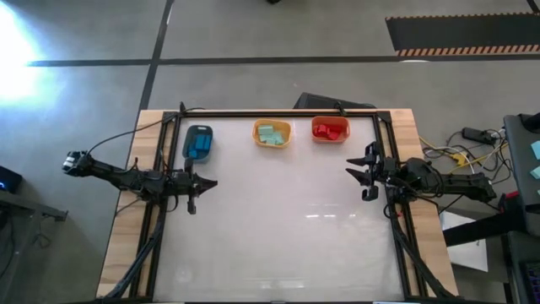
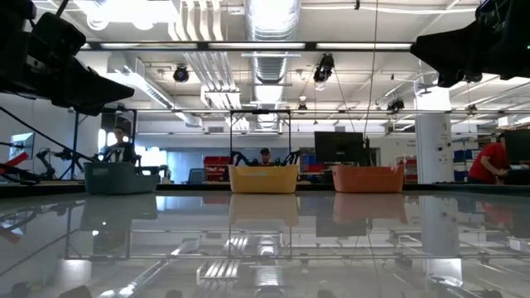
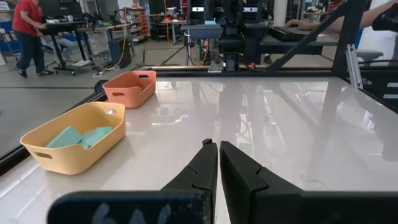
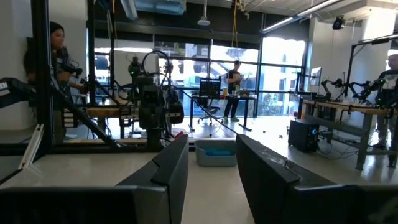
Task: Sort & place blocks by color
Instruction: Return to home position
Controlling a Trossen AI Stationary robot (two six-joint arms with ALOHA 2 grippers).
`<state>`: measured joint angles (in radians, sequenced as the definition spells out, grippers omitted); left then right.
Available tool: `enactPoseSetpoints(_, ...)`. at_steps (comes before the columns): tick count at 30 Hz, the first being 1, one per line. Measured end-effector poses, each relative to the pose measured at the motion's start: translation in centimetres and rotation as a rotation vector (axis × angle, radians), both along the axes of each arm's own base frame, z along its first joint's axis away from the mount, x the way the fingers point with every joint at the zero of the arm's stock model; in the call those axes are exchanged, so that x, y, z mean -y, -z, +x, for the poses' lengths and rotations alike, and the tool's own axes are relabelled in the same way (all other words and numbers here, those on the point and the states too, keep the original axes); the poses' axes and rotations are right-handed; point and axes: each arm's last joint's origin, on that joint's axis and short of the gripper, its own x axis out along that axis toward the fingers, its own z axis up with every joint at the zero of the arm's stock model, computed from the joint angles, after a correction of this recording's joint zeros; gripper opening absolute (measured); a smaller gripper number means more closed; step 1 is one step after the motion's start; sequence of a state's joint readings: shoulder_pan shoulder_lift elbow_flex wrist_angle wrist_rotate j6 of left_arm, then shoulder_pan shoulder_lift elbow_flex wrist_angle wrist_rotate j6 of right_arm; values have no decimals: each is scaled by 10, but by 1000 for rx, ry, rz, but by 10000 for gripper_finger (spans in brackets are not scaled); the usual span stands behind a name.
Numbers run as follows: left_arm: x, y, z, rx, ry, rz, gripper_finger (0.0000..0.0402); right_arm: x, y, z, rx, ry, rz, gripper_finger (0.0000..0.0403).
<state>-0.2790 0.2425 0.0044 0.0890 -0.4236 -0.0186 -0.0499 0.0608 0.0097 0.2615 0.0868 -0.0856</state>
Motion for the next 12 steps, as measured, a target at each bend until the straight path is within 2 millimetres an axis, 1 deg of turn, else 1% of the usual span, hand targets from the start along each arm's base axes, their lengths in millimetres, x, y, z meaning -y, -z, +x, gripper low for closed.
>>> enactPoseSetpoints(12,1,3,2,-36,0,10,3,0,0,0,0,0,0,123)
